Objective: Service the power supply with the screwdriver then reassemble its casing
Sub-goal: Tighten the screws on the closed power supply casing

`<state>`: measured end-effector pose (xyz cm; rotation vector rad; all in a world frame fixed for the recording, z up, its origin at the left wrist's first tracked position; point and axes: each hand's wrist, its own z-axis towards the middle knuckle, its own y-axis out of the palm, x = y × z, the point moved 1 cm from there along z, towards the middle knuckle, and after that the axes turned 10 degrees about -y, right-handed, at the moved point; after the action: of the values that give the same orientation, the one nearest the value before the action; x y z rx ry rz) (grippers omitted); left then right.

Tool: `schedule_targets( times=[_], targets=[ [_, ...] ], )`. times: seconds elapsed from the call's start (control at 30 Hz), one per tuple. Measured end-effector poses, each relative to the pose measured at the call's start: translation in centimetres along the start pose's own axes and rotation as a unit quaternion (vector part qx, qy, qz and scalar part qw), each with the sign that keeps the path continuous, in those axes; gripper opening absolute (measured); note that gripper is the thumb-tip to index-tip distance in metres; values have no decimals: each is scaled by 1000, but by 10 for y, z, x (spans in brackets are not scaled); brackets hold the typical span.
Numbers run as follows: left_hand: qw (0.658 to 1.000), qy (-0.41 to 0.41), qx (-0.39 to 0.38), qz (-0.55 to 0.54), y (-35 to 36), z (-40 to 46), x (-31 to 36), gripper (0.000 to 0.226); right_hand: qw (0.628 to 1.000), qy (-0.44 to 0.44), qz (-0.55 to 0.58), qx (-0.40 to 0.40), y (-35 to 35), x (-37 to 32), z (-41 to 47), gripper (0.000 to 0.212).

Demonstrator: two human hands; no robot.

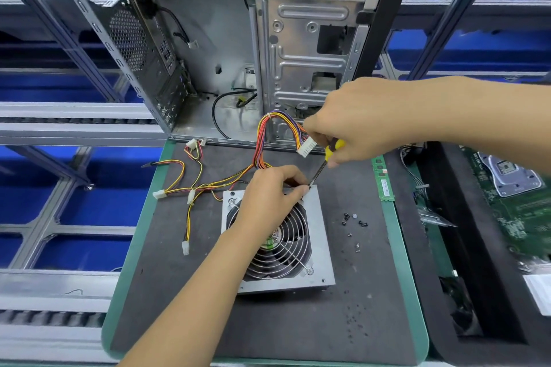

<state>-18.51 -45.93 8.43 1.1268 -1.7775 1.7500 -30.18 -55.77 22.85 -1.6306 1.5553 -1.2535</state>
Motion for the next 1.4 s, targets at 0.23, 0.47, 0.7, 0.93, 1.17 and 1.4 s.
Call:
schedule_targets(
  times=[0.23,0.47,0.7,0.93,1.17,1.4],
  targets=[
    [1000,10,-3,-4,-4,0,1,11,1000,2,10,16,-6,6,-1,23],
    [1000,9,-2,-23,-1,-2,0,16,999,12,-29,-12,2,4,0,36],
    [1000,17,12,-23,0,-1,-1,16,997,15,-76,29,-2,-4,-4,37],
    [999,15,16,-38,1,-2,-3,17,997,-2,67,-45,2,5,-7,32],
    [999,16,19,-39,1,-1,-4,15,999,-10,34,10,-12,4,3,12],
    [999,2,14,-42,3,0,-4,13,999,28,-43,16,-12,-2,20,14]
  ],
)
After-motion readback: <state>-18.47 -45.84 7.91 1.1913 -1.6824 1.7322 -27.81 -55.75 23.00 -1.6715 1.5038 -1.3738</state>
